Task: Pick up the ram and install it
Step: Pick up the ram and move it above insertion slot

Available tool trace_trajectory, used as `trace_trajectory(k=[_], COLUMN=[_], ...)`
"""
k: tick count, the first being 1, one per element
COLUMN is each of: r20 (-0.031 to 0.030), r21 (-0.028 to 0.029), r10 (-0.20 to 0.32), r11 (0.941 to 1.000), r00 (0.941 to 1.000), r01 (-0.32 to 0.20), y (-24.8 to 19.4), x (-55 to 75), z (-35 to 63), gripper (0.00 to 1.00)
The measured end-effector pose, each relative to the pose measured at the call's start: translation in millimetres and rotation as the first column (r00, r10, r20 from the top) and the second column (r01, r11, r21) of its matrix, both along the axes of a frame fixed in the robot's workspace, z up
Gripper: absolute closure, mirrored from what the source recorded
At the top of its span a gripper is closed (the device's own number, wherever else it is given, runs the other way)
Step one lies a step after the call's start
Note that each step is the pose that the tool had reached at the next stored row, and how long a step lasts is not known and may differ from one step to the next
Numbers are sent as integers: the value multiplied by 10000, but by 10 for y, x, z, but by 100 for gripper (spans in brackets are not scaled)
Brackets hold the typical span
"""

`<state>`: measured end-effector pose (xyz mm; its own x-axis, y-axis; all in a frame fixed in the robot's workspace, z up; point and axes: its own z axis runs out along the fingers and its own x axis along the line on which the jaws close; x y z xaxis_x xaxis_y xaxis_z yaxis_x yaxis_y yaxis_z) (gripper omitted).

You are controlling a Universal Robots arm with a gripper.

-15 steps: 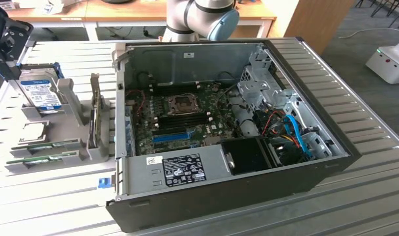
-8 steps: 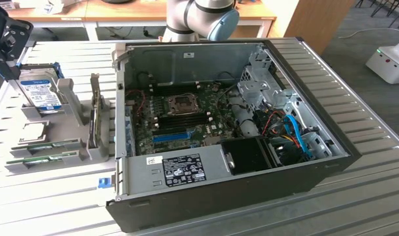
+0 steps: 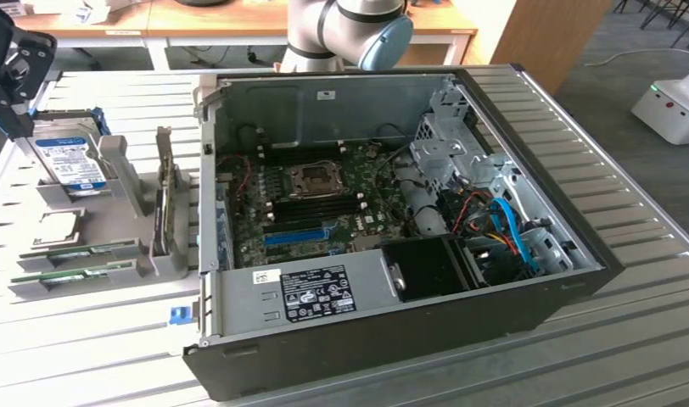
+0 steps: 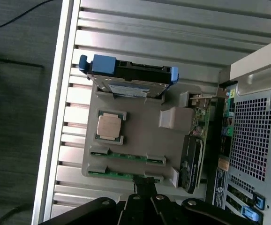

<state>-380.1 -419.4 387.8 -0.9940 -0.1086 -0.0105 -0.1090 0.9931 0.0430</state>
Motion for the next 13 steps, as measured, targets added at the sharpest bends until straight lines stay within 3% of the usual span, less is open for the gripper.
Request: trace_trajectory(k=[6,13], r20=[0,1], r21=[1,6], r10=[777,1601], r11=[9970,9871], r00=[9970,9871], r01=[-777,-1601], y=[0,0], x=[0,-2], z=[0,0], gripper=[89,89])
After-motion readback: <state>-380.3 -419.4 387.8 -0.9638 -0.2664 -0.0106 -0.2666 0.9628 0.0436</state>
